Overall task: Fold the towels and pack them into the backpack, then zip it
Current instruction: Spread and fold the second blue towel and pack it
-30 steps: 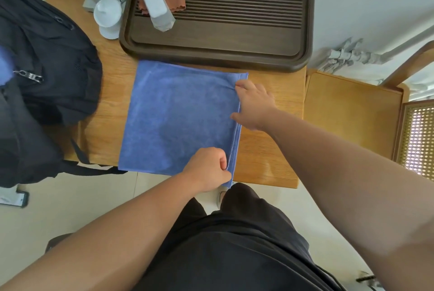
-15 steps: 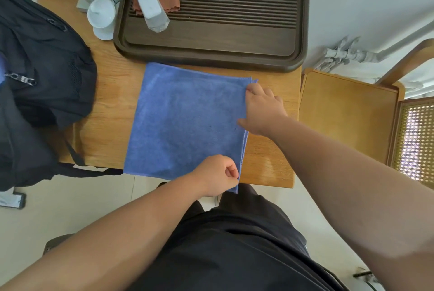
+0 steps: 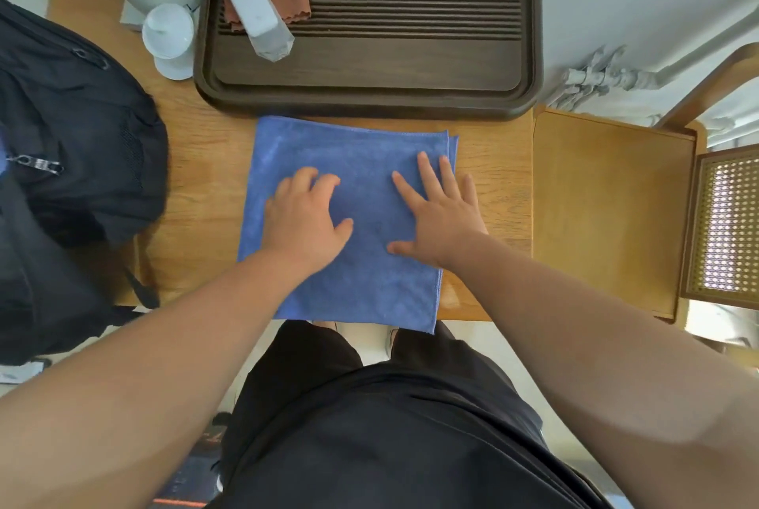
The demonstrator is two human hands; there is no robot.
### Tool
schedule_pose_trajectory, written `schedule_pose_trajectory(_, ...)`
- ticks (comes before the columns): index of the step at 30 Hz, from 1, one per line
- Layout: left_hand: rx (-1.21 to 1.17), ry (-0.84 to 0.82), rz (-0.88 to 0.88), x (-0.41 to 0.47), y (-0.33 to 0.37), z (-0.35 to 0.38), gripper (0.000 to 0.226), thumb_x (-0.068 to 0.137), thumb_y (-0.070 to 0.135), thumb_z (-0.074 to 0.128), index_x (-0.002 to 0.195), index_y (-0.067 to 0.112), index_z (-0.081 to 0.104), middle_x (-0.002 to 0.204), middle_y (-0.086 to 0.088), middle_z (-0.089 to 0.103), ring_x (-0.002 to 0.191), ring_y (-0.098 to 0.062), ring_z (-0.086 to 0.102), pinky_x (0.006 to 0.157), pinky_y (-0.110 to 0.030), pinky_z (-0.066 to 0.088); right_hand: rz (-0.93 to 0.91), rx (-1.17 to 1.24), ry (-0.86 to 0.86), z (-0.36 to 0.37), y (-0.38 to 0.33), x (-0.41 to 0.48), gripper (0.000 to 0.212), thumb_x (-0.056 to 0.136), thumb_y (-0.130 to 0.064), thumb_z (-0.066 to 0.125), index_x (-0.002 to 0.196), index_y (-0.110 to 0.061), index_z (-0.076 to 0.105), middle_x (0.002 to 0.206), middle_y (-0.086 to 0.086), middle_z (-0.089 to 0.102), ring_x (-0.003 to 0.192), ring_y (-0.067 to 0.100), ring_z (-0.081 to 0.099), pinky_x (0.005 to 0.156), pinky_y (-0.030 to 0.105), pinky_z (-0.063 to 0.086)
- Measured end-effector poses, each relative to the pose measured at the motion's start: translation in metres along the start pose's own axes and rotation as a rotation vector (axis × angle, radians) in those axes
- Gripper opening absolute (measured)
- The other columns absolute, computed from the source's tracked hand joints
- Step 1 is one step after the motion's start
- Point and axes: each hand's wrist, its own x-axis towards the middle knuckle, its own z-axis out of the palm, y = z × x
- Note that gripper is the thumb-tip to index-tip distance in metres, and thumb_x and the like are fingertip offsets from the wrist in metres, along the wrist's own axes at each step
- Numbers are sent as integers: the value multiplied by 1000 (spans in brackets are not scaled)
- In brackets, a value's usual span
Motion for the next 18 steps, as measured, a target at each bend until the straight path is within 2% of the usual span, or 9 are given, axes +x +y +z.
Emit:
schedule_pose_trajectory(2,140,-79,25,14,-11,-5,87,80,59,69,152,30,29,165,-8,12,150,-33,17,118,-52,20,6,-8,5,0,5,-5,114,74,-88,48,156,-39,-15,164,4,-27,151,34,-21,121,60,1)
schedule_pose_trajectory(3,188,-127,35,21,-16,-7,99,78,65,67,157,32,17,168,-5,-1,153,-31,4,121,-55,12,10,-13,4,0,7,-8,116,72,-88,51,157,-40,-11,165,2,-24,152,33,-19,121,59,1)
schedule_pose_trajectory(5,250,-230,48,33,-28,-9,117,72,75,66,159,33,0,166,0,-18,154,-29,-12,122,-58,5,22,5,31,-4,11,-11,112,70,-87,55,157,-41,3,167,0,-11,153,34,-8,122,56,3)
schedule_pose_trajectory(8,316,-347,105,46,-43,-11,133,63,86,64,156,35,-16,163,1,-29,152,-31,-18,122,-58,4,54,74,187,-15,9,-2,77,83,-74,54,146,-33,40,161,1,24,149,31,16,119,51,16)
schedule_pose_trajectory(9,334,-364,147,49,-48,-12,134,61,88,62,155,36,-19,162,1,-30,152,-33,-19,122,-58,4,75,88,245,-20,7,5,66,88,-67,52,142,-29,46,157,2,31,147,30,21,117,50,20)
schedule_pose_trajectory(11,350,-360,255,54,-55,-16,124,66,88,57,155,40,-15,164,1,-27,152,-35,-14,122,-56,5,114,111,312,-28,-1,22,55,95,-54,49,142,-26,46,153,1,37,144,28,26,112,48,25)
schedule_pose_trajectory(13,311,-279,331,61,-62,-20,95,82,79,49,158,39,7,168,0,-9,152,-36,3,122,-54,15,151,132,305,-36,-7,38,48,99,-43,45,144,-25,45,148,1,42,140,28,31,110,49,28)
schedule_pose_trajectory(16,123,-109,330,79,-72,-30,54,100,43,49,147,18,43,159,-12,30,134,-39,36,111,-48,35,272,118,270,-45,-10,53,37,98,-28,45,135,-24,52,130,4,50,124,32,42,101,48,34)
schedule_pose_trajectory(18,95,-66,346,92,-77,-34,40,101,25,50,137,7,51,144,-15,45,119,-38,46,103,-47,41,327,62,269,-49,-12,59,33,94,-22,48,127,-24,55,119,6,51,115,33,45,94,47,36)
